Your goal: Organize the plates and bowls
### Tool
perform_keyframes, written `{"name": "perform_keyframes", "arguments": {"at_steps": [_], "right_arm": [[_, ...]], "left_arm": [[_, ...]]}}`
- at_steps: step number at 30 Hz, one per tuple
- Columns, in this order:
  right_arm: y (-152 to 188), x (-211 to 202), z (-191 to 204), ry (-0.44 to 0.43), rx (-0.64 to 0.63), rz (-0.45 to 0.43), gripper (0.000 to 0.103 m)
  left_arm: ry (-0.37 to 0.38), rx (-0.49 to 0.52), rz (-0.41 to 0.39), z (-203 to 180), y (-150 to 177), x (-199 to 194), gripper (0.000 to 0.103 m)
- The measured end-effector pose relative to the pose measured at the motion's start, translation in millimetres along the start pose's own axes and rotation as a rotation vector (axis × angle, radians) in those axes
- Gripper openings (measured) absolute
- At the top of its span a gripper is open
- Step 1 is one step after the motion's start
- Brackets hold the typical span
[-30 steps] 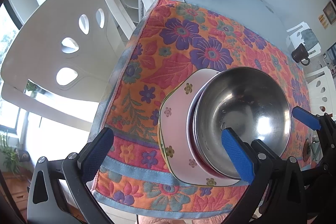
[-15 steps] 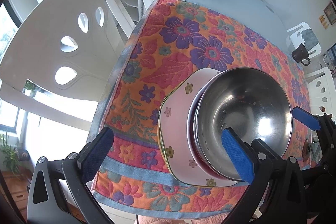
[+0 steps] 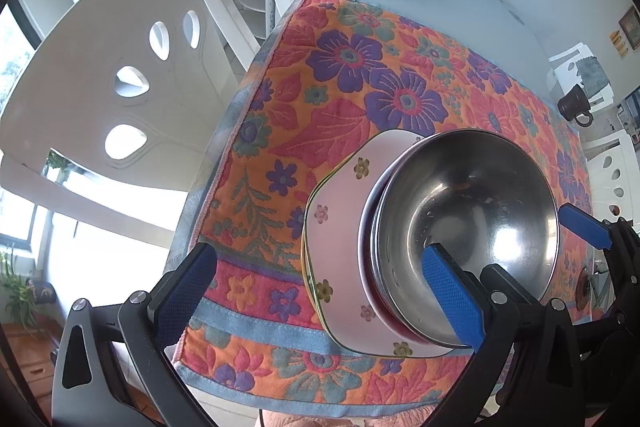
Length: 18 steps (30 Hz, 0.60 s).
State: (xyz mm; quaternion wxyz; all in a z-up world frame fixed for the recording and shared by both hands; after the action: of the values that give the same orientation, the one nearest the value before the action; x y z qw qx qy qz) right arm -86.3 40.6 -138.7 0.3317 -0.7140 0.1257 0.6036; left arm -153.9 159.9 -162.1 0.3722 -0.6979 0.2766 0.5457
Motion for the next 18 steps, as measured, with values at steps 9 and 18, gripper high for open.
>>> {"name": "perform_keyframes", "arguments": {"at_steps": [9, 18], "right_arm": [[0.9, -0.5, 1.9, -0.006, -0.009, -0.004, 0.103], [0.8, -1.4, 1.1, -0.007, -0.009, -0.005, 0.103]], "left_arm": [[0.000, -0.011, 0.006, 1.8, 0.5, 0.9, 0.102], [-0.003, -0.023, 0.008, 4.2, 1.7, 0.5, 0.102]]}}
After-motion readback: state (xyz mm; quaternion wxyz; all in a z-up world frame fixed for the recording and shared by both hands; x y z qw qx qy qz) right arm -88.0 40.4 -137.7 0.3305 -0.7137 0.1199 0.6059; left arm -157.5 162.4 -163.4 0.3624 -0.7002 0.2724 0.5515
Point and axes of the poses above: each gripper's, at about its wrist camera, not at the fingertips, and x roughly the way its jaws point, z to its left, y to its underside, the point moved 10 cm from there along x, roughly the way its jaws point, and after that the axes turned 9 degrees about z, right-handed, at the moved point
